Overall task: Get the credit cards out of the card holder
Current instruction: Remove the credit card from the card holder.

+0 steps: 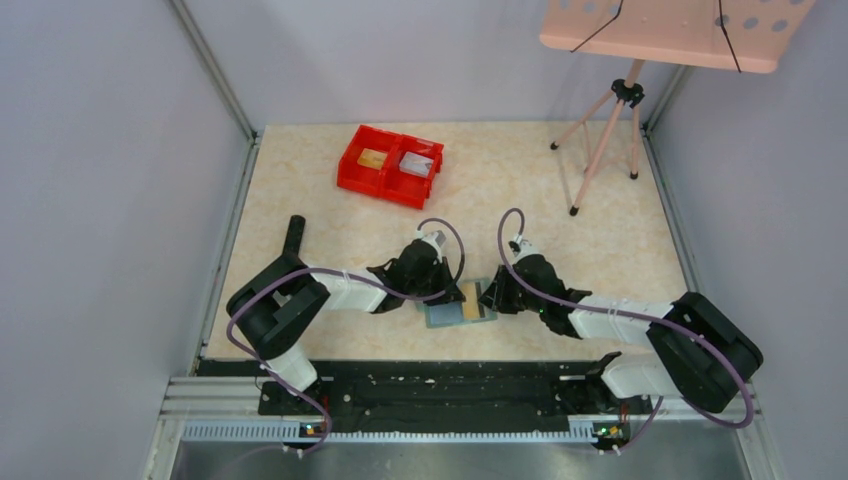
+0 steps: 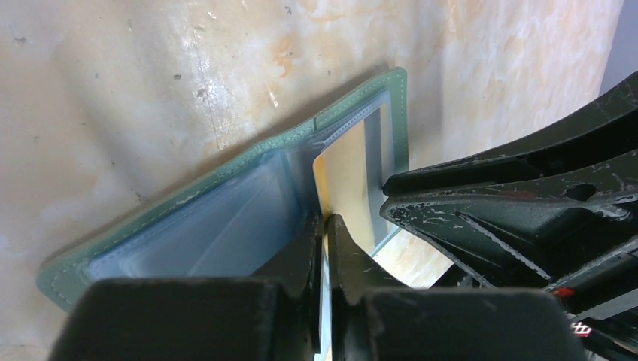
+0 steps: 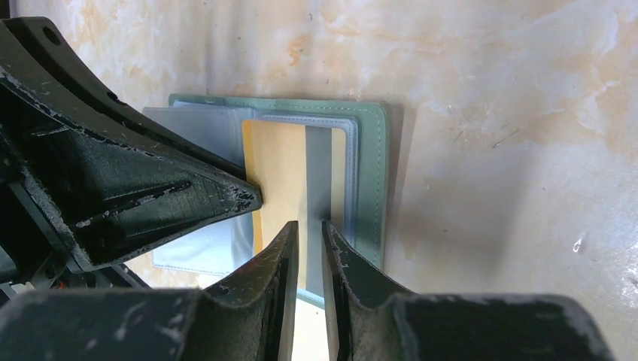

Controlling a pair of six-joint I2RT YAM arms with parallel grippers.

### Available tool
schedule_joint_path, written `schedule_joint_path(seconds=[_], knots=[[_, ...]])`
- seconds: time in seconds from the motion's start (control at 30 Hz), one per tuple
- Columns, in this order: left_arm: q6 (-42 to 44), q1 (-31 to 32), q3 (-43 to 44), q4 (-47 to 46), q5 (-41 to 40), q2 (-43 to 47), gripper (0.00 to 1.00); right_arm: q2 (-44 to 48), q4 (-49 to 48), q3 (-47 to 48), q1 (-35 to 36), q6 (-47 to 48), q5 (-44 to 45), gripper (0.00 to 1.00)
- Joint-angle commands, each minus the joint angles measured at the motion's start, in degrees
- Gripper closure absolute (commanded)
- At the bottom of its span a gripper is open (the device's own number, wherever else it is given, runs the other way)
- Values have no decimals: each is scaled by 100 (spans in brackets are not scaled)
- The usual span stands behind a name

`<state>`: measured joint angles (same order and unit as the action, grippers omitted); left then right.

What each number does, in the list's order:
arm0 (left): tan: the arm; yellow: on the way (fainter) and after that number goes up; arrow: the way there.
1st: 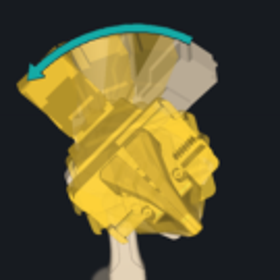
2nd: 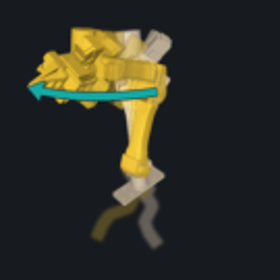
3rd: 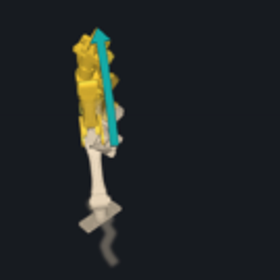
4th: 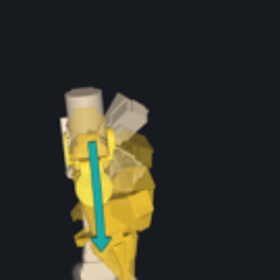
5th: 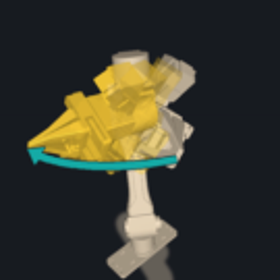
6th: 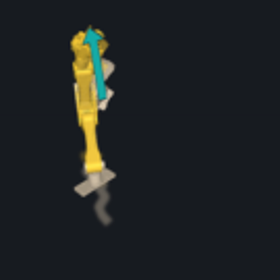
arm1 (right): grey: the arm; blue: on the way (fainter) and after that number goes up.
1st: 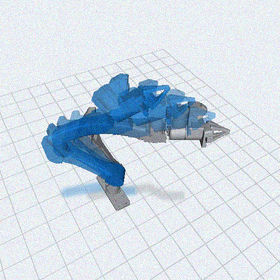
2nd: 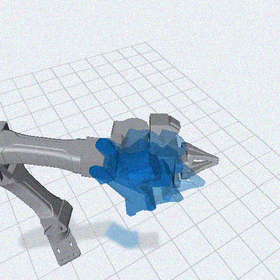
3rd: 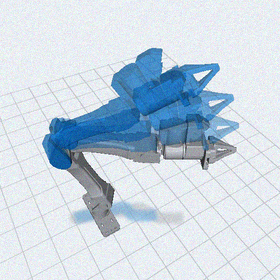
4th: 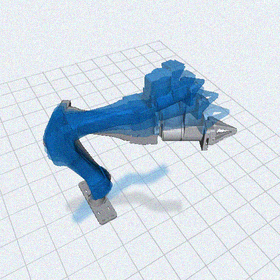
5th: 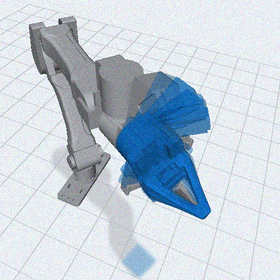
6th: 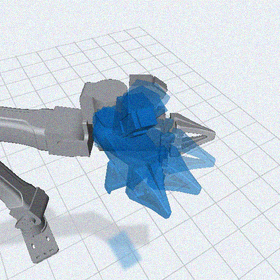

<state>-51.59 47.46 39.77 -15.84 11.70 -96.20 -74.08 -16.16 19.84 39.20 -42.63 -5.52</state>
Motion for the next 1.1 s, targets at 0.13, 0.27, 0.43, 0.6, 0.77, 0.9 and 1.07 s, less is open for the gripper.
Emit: schedule_joint_path(seconds=[0.13,0.27,0.43,0.6,0.77,0.9,1.07], knots=[[45,36,158,195,-97,48,100,101,350,-103,-141,57,232,82],[112,-24,165,307,-16,119,100,151,414,-124,-222,98,225,82],[101,-231,-49,112,327,250,100,233,523,-108,-311,157,200,82],[234,-432,-112,256,462,423,100,225,548,-101,-369,197,175,82],[242,-533,-138,177,760,430,100,158,488,-108,-378,193,147,82],[285,-602,-96,300,862,405,100,144,481,-125,-387,192,164,82],[324,-844,-164,419,1018,429,100,148,446,-168,-415,190,116,82]])
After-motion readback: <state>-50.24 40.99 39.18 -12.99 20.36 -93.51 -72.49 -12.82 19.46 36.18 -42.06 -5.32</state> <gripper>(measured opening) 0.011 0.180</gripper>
